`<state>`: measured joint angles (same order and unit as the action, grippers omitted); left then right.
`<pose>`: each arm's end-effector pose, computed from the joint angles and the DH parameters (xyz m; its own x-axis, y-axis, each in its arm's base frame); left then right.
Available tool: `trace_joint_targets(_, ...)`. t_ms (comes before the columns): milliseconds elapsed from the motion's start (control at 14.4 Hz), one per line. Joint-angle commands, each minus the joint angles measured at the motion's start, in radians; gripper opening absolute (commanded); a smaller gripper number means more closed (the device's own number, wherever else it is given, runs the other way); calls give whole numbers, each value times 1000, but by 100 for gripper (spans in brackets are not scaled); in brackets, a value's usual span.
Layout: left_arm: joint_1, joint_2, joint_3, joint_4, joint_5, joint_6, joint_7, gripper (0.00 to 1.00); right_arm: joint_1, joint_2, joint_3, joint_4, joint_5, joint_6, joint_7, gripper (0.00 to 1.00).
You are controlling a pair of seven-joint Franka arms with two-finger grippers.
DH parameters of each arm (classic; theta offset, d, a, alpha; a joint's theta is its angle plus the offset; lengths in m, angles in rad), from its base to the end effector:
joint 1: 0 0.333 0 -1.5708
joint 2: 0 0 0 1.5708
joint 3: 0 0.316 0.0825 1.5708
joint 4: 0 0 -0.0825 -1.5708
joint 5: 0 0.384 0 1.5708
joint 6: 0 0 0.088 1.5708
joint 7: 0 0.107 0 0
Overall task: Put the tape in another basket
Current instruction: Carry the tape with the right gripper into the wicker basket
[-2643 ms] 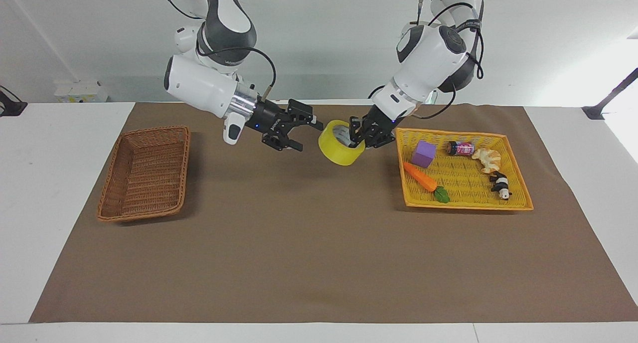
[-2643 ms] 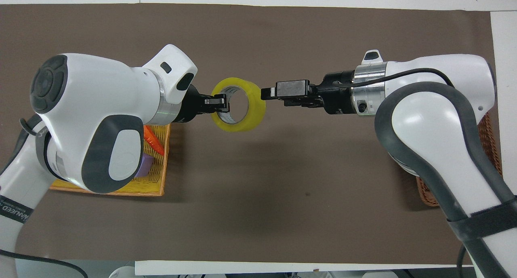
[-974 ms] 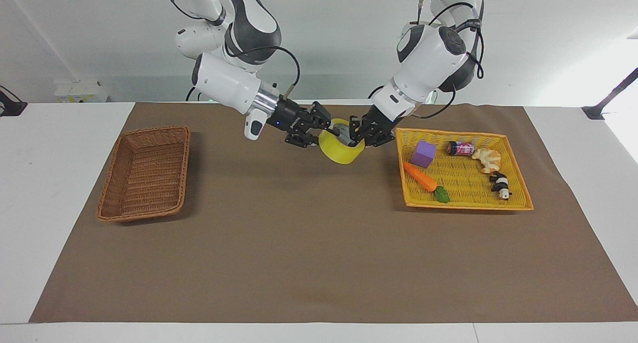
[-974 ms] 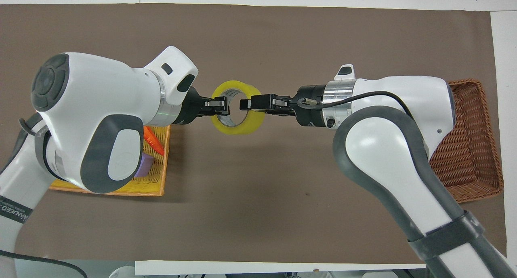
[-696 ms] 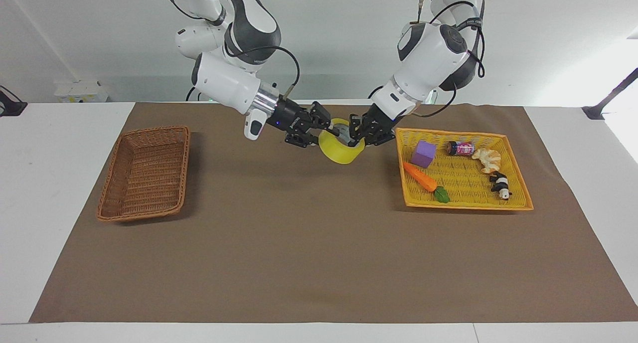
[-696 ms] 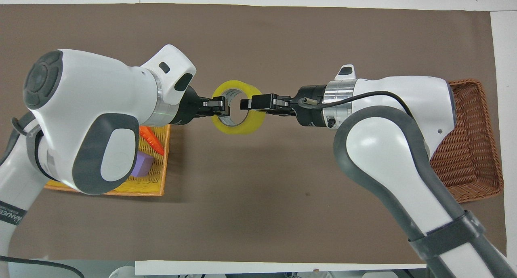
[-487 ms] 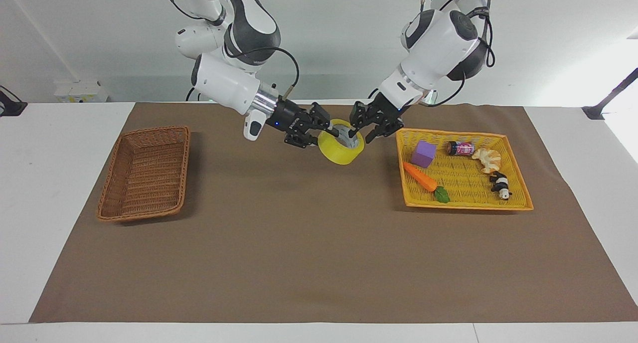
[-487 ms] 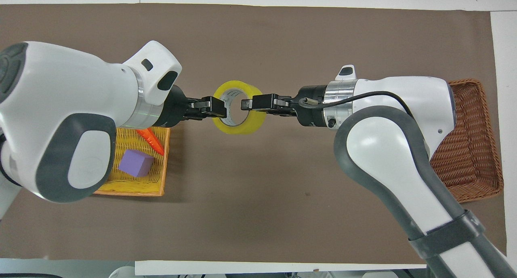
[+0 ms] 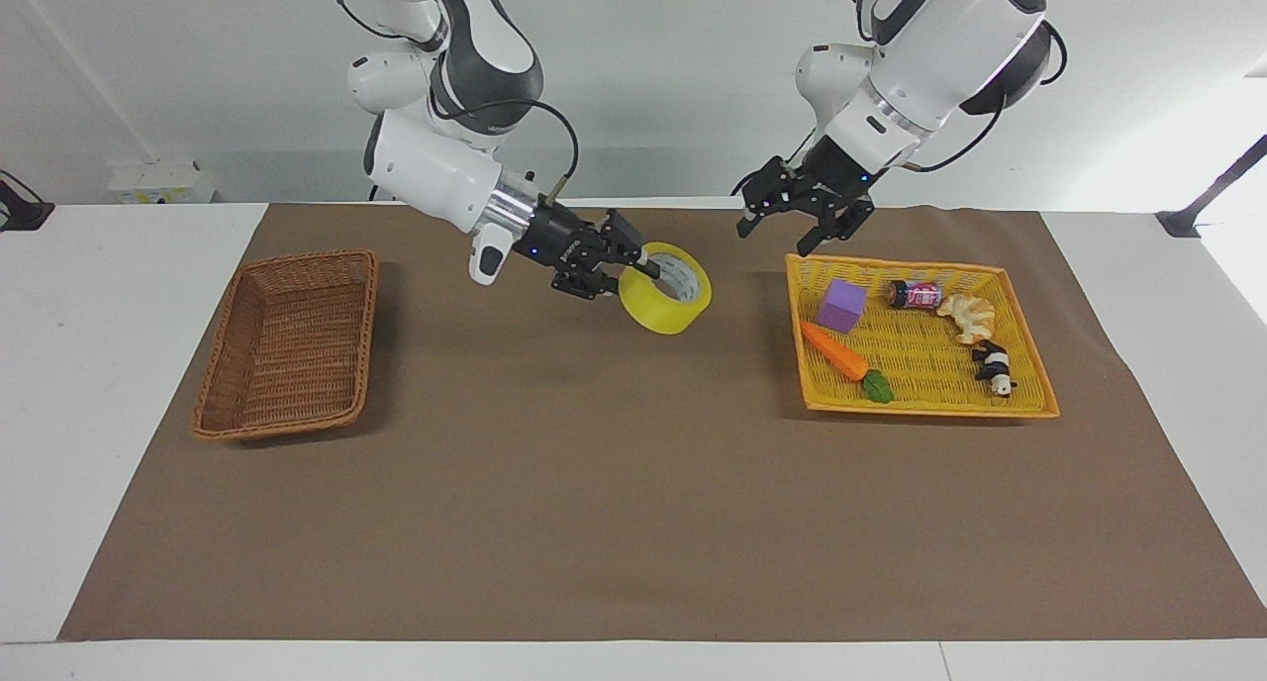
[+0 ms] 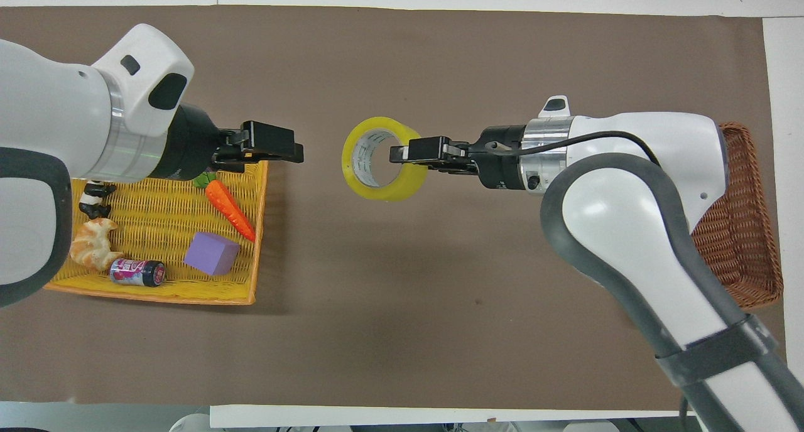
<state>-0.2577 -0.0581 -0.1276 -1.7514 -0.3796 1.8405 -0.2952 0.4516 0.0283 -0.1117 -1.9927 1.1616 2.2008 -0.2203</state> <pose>0.5060 -0.2391 0.6004 0.9998 -0.0119 0.0176 -0.0177 -0.9238 0.3825 0.5434 0.2264 0.4830 0.9922 -0.1162 0.0449 -0.0265 -0.5493 -0.8352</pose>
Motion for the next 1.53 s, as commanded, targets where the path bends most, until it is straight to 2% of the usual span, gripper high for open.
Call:
trace_joint_targets(0, 113, -3, -3, 13, 76, -107, 77, 100, -137, -36, 4, -18, 7, -137, -62, 0)
trace_joint_targets(209, 240, -15, -4, 7, 126, -184, 299, 100, -339, -57, 3, -49, -23, -309, -122, 0)
trace_joint_targets(348, 276, -17, -3, 4, 180, -179, 312, 100, -498, -54, 3, -49, -127, -456, -151, 0)
trace_joint_targets(487, 304, -17, -4, 6, 248, -184, 309, 100, -672, -12, 3, -41, -183, -593, -285, 0)
trace_joint_targets(696, 324, -17, -3, 3, 255, -176, 306, 100, -829, 22, 3, 17, -385, -653, -366, 0)
trace_joint_targets(835, 327, -17, -3, 3, 255, -175, 306, 100, -922, 68, 3, 21, -399, -719, -396, 0)
trace_joint_targets(974, 360, -17, -1, 4, 257, -185, 304, 100, -950, 106, 3, 46, -475, -721, -486, 0)
trace_joint_targets(1183, 416, -34, 0, -17, 261, -217, 309, 100, -987, 206, 1, 78, -552, -711, -663, 0)
trace_joint_targets(1461, 429, -35, 0, 3, 359, -222, 312, 100, -999, 239, 1, 98, -617, -688, -724, 0)
